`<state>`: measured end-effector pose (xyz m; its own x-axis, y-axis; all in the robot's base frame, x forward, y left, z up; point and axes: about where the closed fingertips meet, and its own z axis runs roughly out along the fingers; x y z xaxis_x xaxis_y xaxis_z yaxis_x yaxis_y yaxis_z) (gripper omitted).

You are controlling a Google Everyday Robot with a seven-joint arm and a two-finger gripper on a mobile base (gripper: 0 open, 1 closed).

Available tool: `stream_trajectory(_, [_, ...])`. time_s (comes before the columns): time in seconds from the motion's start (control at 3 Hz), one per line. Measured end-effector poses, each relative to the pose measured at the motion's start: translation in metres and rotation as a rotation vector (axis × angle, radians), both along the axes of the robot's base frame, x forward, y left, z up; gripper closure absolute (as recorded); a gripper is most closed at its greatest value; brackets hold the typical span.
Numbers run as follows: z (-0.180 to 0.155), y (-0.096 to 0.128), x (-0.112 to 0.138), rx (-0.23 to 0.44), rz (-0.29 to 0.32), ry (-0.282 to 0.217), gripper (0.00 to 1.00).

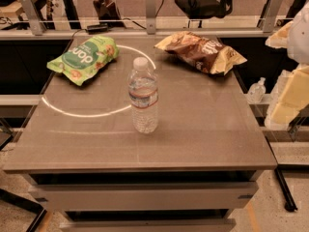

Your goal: Pick green rice chip bag

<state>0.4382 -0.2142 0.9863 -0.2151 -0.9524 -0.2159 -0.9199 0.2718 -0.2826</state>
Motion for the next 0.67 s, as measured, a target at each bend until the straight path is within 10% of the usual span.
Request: stream_trajectory(0.67, [0.0046,0.0072,0.0011,0.089,0.037,-0.032,0.0])
